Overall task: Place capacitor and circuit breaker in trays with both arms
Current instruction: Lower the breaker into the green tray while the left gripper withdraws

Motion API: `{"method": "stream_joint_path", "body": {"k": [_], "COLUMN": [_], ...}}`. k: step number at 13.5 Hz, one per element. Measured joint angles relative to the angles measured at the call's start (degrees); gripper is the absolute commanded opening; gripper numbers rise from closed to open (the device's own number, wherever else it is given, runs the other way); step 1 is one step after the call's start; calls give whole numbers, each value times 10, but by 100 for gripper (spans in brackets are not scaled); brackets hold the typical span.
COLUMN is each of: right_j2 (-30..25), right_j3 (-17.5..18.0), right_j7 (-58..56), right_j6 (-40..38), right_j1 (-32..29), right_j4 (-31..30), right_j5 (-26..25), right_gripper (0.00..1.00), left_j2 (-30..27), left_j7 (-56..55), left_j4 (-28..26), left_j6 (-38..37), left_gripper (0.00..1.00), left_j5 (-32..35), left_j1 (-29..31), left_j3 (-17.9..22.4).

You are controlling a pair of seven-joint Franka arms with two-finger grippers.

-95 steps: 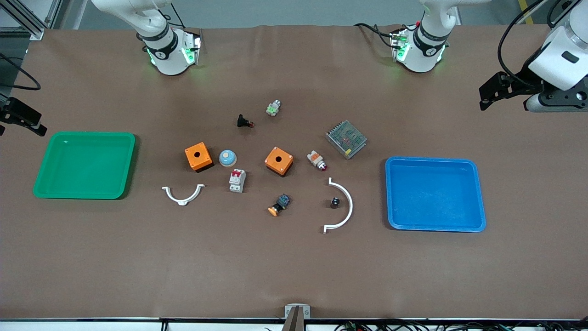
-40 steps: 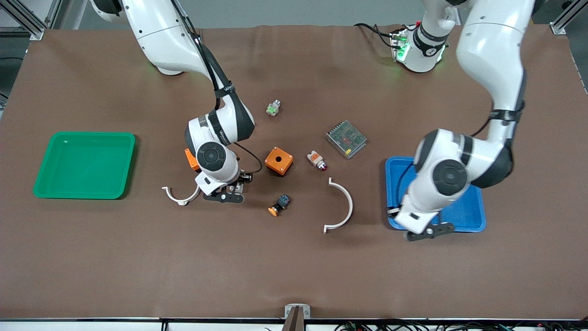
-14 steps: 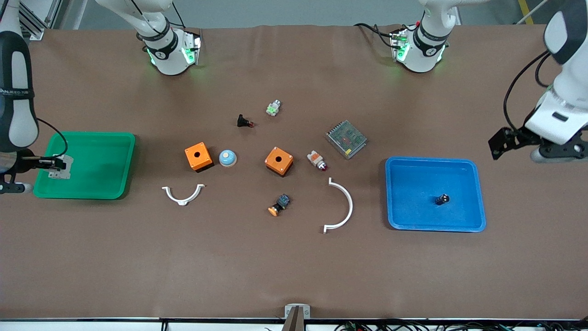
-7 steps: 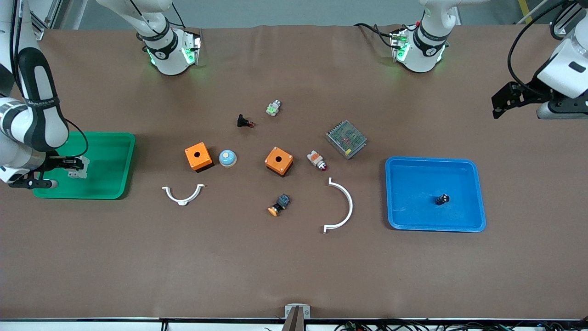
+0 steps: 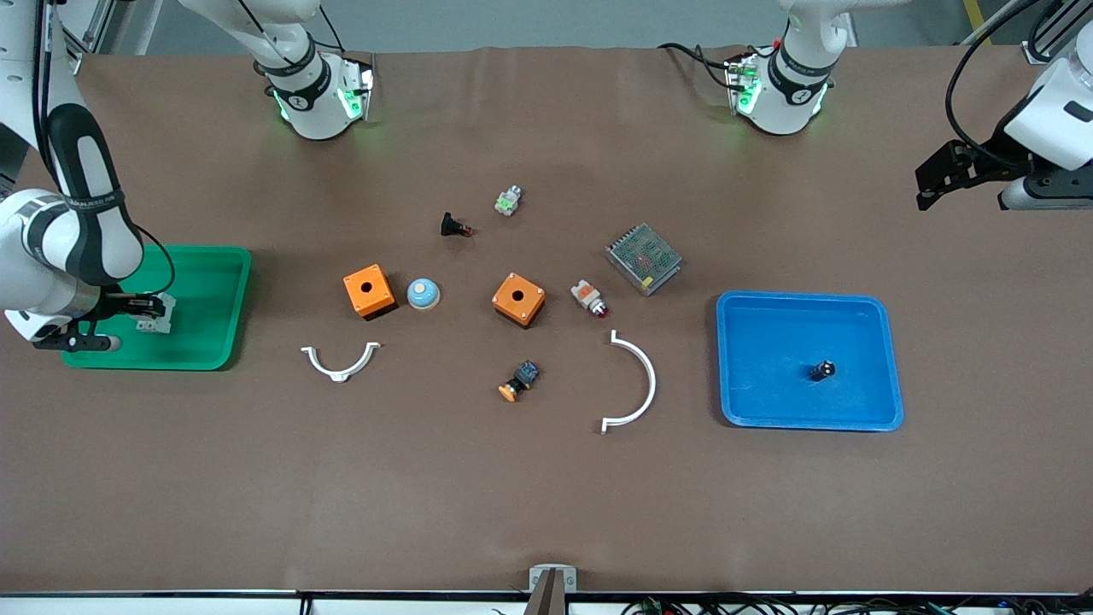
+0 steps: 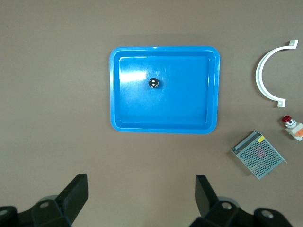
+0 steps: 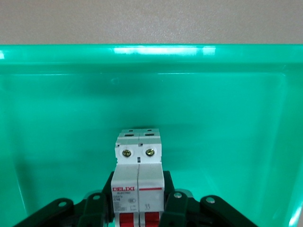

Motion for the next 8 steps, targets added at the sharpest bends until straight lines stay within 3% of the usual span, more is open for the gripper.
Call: {"method": "stream_joint_path", "body": {"k": [1, 5, 8], "right_j2": [1, -8, -59], "right_j3": [0, 4, 12], "right_j7": [0, 0, 19], "right_j6": [1, -6, -73], "right_j1": [0, 0, 18], "right_j4": [0, 5, 16], "right_j5": [0, 1, 4], "right_gripper": [100, 100, 99], "left_j2": [0, 1, 1], "left_j7": [0, 0, 0], "left_j4": [0, -1, 0], "left_j6": [-1, -1, -6], "left_gripper": [100, 100, 100], "left_j5": [0, -25, -27], "left_j1": [0, 0, 0], "left_j3": [0, -1, 0]}}
